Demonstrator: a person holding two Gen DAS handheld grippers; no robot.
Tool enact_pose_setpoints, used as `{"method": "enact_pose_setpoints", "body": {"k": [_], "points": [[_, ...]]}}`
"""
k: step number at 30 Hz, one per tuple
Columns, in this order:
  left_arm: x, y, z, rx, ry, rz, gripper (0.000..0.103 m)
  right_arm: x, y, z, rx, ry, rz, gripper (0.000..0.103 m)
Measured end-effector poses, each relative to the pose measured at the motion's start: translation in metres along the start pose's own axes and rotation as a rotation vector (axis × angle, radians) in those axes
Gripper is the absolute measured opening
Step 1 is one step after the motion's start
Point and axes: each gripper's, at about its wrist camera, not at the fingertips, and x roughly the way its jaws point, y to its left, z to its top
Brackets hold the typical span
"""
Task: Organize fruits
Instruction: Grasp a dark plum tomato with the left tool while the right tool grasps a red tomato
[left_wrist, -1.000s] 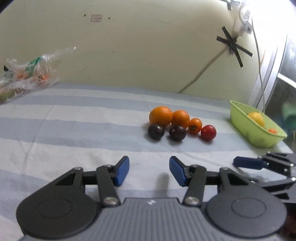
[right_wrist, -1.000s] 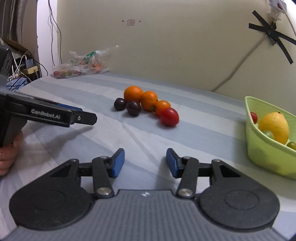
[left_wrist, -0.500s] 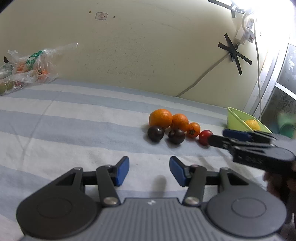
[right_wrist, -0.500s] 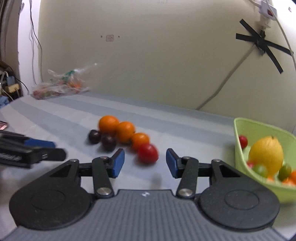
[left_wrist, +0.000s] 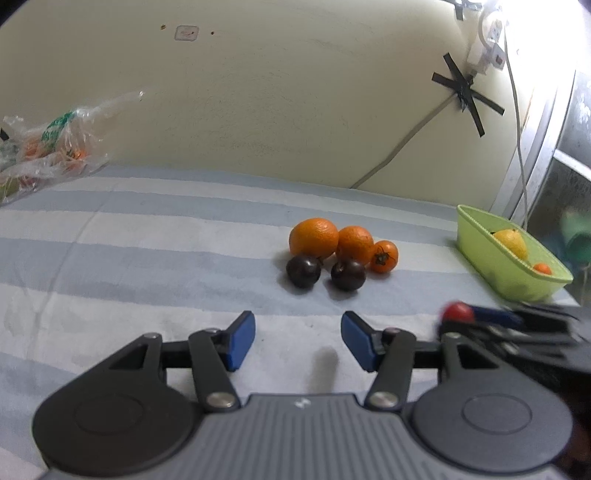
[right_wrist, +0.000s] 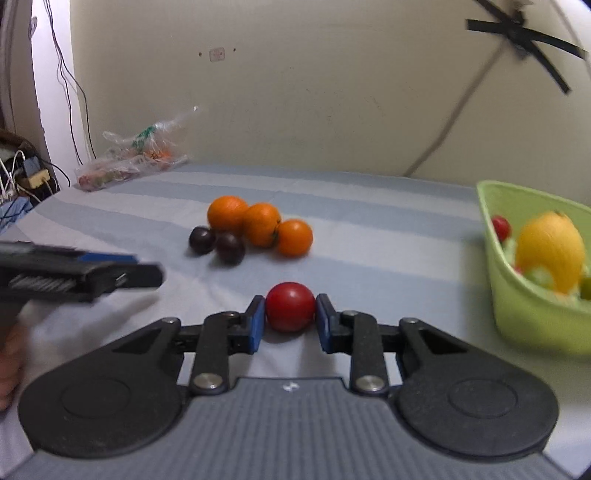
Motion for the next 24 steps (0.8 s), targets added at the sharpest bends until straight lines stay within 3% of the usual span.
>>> {"method": "enact_pose_setpoints", "body": {"k": [5,12,17,20,24], "points": [[0.001,-0.013,-0.002,0.059,0.007,0.056,0.053,-0.033,0.005,-0.024,0.036,-0.033,0.027,0.031],[-0.008,-0.021,-0.009,0.090,-0.021,0.109,0.052,-0.029,0.012,-0.023,0.030,-0.031,0.011,0.032],[-0.012,-0.031,-0.004,0.134,-0.091,0.063,0.050,-0.030,0.006,-0.025,0.074,-0.036,0.018,0.037],[-0.006,-0.051,0.001,0.233,-0.137,0.045,0.050,-0.032,0.004,-0.025,0.088,-0.040,0.027,0.040],[0.017,-0.071,0.009,0.333,-0.119,0.037,0.039,-0.032,0.001,-0.026,0.109,-0.041,0.043,0.040]]}}
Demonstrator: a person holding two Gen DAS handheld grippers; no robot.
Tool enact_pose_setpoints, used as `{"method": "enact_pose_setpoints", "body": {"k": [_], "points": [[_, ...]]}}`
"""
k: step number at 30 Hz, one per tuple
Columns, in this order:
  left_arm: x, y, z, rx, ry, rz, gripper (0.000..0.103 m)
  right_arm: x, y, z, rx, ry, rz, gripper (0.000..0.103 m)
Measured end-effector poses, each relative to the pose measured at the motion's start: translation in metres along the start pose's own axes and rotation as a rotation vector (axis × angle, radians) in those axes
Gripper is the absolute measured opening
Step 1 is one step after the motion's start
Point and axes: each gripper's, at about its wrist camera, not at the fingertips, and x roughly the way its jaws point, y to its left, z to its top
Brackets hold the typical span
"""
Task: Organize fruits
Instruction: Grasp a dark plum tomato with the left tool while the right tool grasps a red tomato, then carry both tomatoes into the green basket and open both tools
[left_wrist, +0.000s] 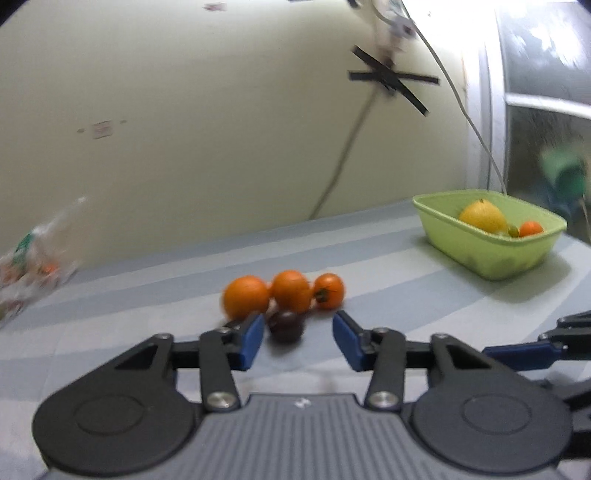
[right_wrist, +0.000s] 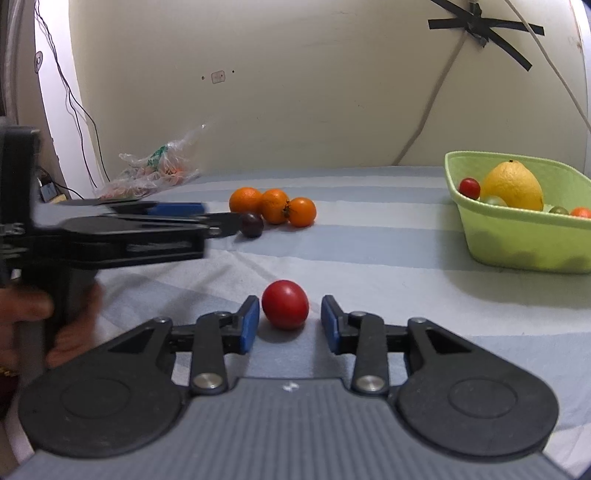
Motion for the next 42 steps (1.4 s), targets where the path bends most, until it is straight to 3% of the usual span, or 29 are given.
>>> {"method": "enact_pose_setpoints", "body": {"k": [10,12,14,18,25,31,36,42], "points": [[0.038,0.009,0.010,-0.037,0.124,0.005,0.039,0.002,0.000,-0.001,0.009,0.015,0.028,0.040],[0.036,0.008,0.008,-0.033,0.118,0.034,0.024,0.002,0.000,-0.001,0.008,0.016,0.028,0.040],[0.027,0.007,0.003,-0.037,0.107,0.031,0.024,0.001,0.000,-0.001,0.004,0.014,0.026,0.033],[-0.007,0.004,-0.012,-0.091,0.086,-0.089,0.024,-0.013,0.001,-0.007,-0.042,-0.013,0.005,0.030],[-0.059,-0.040,-0.028,-0.022,0.043,-0.302,0.024,-0.058,0.002,-0.029,-0.146,-0.102,-0.051,0.030],[-0.040,-0.084,-0.009,0.031,0.070,-0.388,0.024,-0.070,-0.018,-0.036,-0.102,-0.100,-0.131,0.030],[-0.017,-0.106,0.026,0.017,0.040,-0.427,0.024,-0.088,-0.057,-0.021,-0.029,-0.182,-0.215,0.030],[0.021,-0.137,0.072,0.035,-0.018,-0.384,0.025,-0.085,-0.111,0.010,0.037,-0.273,-0.321,0.030]]}}
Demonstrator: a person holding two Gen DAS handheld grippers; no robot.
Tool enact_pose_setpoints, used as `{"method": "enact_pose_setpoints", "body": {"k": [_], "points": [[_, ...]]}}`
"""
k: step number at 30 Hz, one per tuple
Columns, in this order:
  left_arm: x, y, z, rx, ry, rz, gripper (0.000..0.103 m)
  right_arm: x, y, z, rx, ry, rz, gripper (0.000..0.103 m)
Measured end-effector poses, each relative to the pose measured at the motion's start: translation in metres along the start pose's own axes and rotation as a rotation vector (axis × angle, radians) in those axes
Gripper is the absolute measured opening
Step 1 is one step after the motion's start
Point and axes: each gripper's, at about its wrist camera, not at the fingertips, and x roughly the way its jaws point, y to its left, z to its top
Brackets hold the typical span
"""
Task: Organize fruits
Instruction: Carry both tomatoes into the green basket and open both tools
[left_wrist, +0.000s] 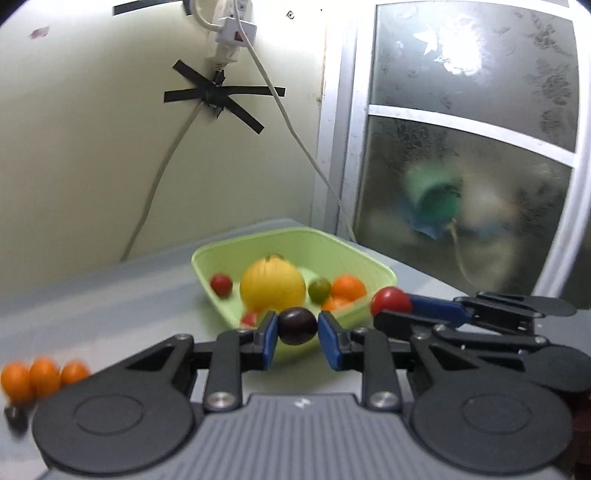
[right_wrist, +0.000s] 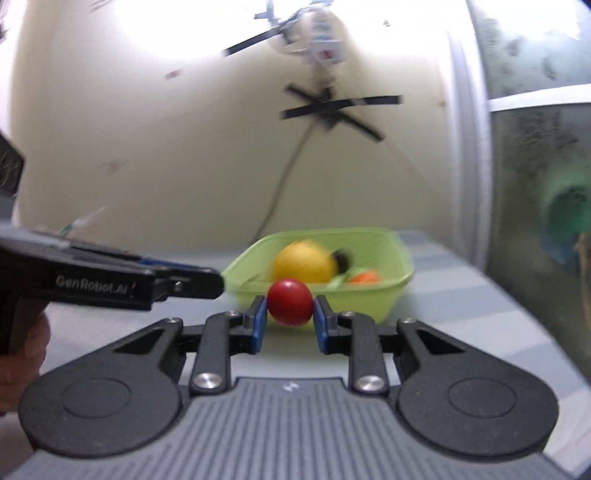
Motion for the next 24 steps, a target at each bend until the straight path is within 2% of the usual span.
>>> {"method": "enact_pose_setpoints", "body": {"k": [4,7,9,11,15,16,17,20,22,24], "points": [[0.035,-0.004,0.011,0.010,0.018,0.037,0.025,0.033,-0.014,0.007,-0.018,0.002,-0.036,0.030],[0.052,-0.008,0.012,0.030,0.031,0.087,0.025,0.048,-0.017,0.005,-0.032,0.001,-0.097,0.032],[0.057,-0.004,0.010,0.020,0.041,0.096,0.030,0.047,-0.024,0.005,-0.002,-0.003,-0.084,0.033],[0.057,0.001,0.007,0.004,0.045,0.107,0.041,0.042,-0.028,0.004,0.030,-0.025,-0.084,0.045],[0.030,0.006,-0.005,0.009,0.001,0.092,0.041,0.033,-0.031,0.001,0.066,-0.046,-0.084,0.046],[0.020,0.007,-0.008,0.018,-0.016,0.092,0.044,0.029,-0.031,0.000,0.069,-0.053,-0.082,0.046],[0.009,0.008,-0.012,0.030,-0.029,0.114,0.049,0.024,-0.029,-0.002,0.070,-0.061,-0.080,0.046],[-0.021,0.014,-0.028,0.067,-0.058,0.142,0.050,0.011,-0.019,-0.010,0.072,-0.078,-0.062,0.046],[-0.042,0.026,-0.043,0.059,-0.051,0.163,0.050,0.003,-0.011,-0.014,0.076,-0.095,-0.059,0.046],[-0.059,0.038,-0.060,0.047,-0.032,0.198,0.051,0.000,-0.002,-0.018,0.091,-0.065,-0.028,0.046]]}}
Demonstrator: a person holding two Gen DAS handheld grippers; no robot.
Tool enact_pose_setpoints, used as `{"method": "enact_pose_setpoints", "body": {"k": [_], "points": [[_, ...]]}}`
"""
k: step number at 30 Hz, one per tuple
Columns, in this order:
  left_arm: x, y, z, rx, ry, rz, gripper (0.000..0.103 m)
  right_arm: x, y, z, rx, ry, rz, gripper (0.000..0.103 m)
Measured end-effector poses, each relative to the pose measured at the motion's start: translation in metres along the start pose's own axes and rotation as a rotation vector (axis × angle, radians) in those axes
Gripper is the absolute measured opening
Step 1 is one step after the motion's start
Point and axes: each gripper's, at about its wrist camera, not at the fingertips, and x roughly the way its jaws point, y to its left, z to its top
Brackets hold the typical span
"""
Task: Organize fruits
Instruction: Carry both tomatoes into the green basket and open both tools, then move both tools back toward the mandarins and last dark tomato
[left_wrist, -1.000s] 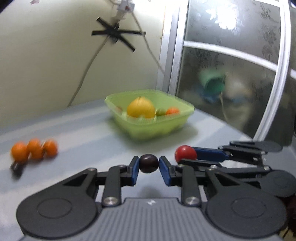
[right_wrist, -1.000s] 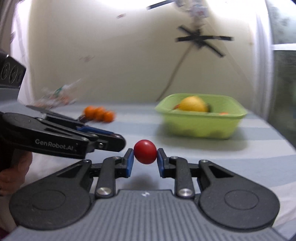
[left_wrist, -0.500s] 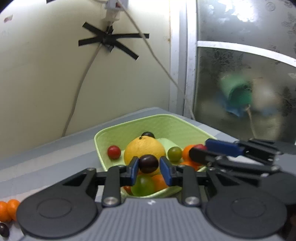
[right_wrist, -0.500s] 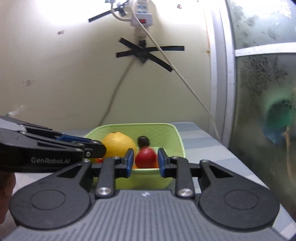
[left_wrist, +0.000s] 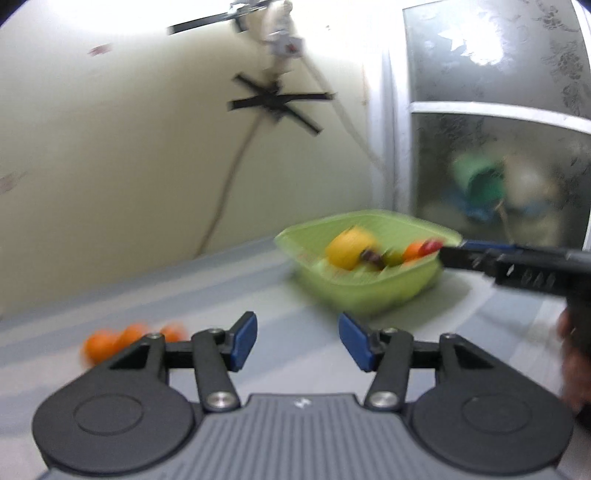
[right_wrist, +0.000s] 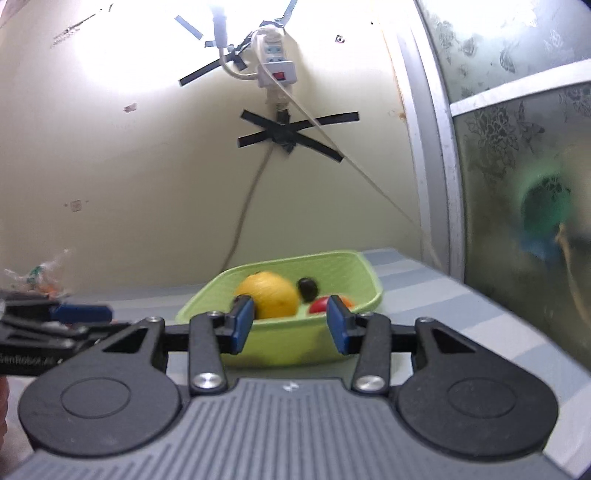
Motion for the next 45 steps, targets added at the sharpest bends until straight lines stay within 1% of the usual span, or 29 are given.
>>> {"method": "enact_pose_setpoints", "body": {"k": [2,4,6,9,13,15,17,20,22,27,29,33,35,37,40,42,44,45], "points": [[-0.015,0.015,-0.018,-0.004,0.026,0.049,0.052,-0.001,0.012,-0.004,-0.008,0.033,0.025,0.046],[-0.027,0.030,-0.033,-0.010,0.065,0.118,0.053,0.000,0.028,-0.007,-0.029,0.067,0.053,0.046],[-0.041,0.048,-0.040,-0.057,0.074,0.158,0.053,0.006,0.048,-0.011,-0.053,0.126,0.098,0.046],[-0.055,0.071,-0.051,-0.077,0.093,0.294,0.054,0.015,0.081,-0.018,-0.090,0.208,0.162,0.046],[-0.066,0.107,-0.058,-0.211,0.104,0.325,0.055,0.023,0.130,-0.030,-0.197,0.306,0.243,0.046],[-0.067,0.123,-0.060,-0.298,0.108,0.303,0.057,0.025,0.151,-0.035,-0.262,0.342,0.277,0.047],[-0.067,0.135,-0.063,-0.374,0.108,0.261,0.057,0.025,0.167,-0.039,-0.337,0.338,0.267,0.049],[-0.066,0.145,-0.065,-0.423,0.104,0.225,0.058,0.029,0.172,-0.039,-0.331,0.341,0.272,0.050],[-0.071,0.143,-0.070,-0.421,0.096,0.215,0.058,0.033,0.174,-0.037,-0.318,0.349,0.276,0.052],[-0.068,0.135,-0.069,-0.372,0.087,0.205,0.058,0.045,0.179,-0.034,-0.287,0.360,0.288,0.052],[-0.067,0.134,-0.068,-0.365,0.092,0.197,0.058,0.055,0.179,-0.029,-0.277,0.359,0.282,0.052],[-0.061,0.139,-0.067,-0.388,0.114,0.176,0.058,0.087,0.179,-0.017,-0.247,0.356,0.251,0.052],[-0.060,0.140,-0.068,-0.404,0.117,0.174,0.058,0.100,0.182,-0.012,-0.260,0.344,0.259,0.052],[-0.059,0.142,-0.069,-0.415,0.119,0.169,0.058,0.109,0.186,-0.008,-0.283,0.316,0.292,0.052],[-0.059,0.141,-0.069,-0.418,0.117,0.168,0.058,0.124,0.197,-0.004,-0.353,0.283,0.310,0.055],[-0.059,0.141,-0.069,-0.419,0.118,0.169,0.058,0.137,0.201,-0.001,-0.374,0.301,0.337,0.055],[-0.059,0.141,-0.069,-0.420,0.118,0.168,0.058,0.150,0.203,0.000,-0.405,0.317,0.351,0.062],[-0.059,0.142,-0.069,-0.421,0.118,0.167,0.058,0.156,0.203,0.000,-0.417,0.331,0.352,0.062]]}}
